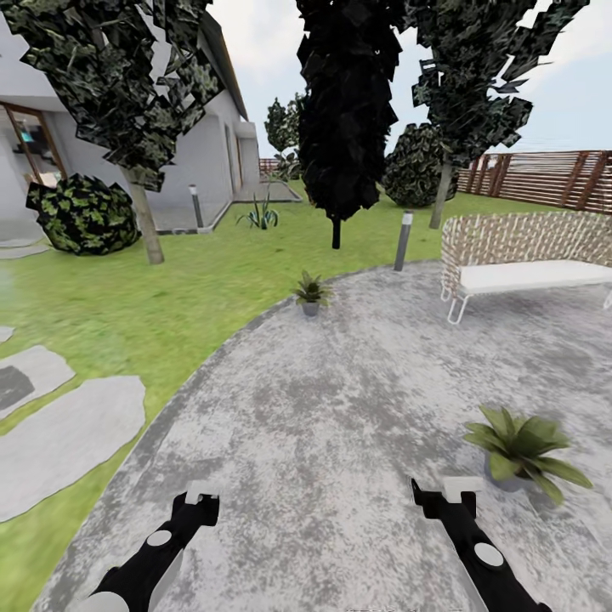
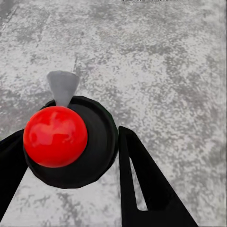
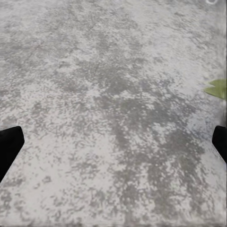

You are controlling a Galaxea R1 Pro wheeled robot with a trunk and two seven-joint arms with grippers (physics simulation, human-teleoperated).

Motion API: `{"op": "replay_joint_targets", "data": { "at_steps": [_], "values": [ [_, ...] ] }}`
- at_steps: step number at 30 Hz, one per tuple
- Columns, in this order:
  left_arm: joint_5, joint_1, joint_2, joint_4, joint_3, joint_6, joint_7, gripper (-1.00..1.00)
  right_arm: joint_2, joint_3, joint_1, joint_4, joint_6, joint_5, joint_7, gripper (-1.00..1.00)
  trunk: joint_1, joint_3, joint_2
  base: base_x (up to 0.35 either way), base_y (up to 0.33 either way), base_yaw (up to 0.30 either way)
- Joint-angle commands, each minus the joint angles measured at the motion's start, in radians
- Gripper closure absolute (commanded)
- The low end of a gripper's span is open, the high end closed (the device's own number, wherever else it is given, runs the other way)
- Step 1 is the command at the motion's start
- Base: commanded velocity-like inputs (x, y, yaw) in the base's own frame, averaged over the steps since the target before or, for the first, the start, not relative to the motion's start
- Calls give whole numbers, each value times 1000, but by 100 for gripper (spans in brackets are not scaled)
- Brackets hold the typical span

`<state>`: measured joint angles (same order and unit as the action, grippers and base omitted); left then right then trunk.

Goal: Pick up the pesticide atomizer in the garden and spray insectifuge to fully cover both potted plants in the garden.

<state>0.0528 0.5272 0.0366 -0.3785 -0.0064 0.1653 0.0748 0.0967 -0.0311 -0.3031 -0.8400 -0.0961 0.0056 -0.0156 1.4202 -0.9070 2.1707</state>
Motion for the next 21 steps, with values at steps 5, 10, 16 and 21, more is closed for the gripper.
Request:
{"op": "replay_joint_targets", "data": {
  "at_steps": [5,10,16,21],
  "values": [
    [6,0,1,1,-1,3,0,100,0,0,-1,1,-3,1,-1,-100,0,3,0,-27,-22,-261],
    [6,0,2,1,-1,3,1,100,0,0,-1,1,-3,1,-2,-100,0,7,0,-3,-3,-261],
    [6,0,2,0,-1,3,0,100,0,0,-1,0,-3,1,-2,-100,0,12,0,0,0,-261],
    [6,0,2,0,-1,3,0,100,0,0,-1,0,-3,1,-1,-100,0,16,0,0,0,-261]
  ]
}}
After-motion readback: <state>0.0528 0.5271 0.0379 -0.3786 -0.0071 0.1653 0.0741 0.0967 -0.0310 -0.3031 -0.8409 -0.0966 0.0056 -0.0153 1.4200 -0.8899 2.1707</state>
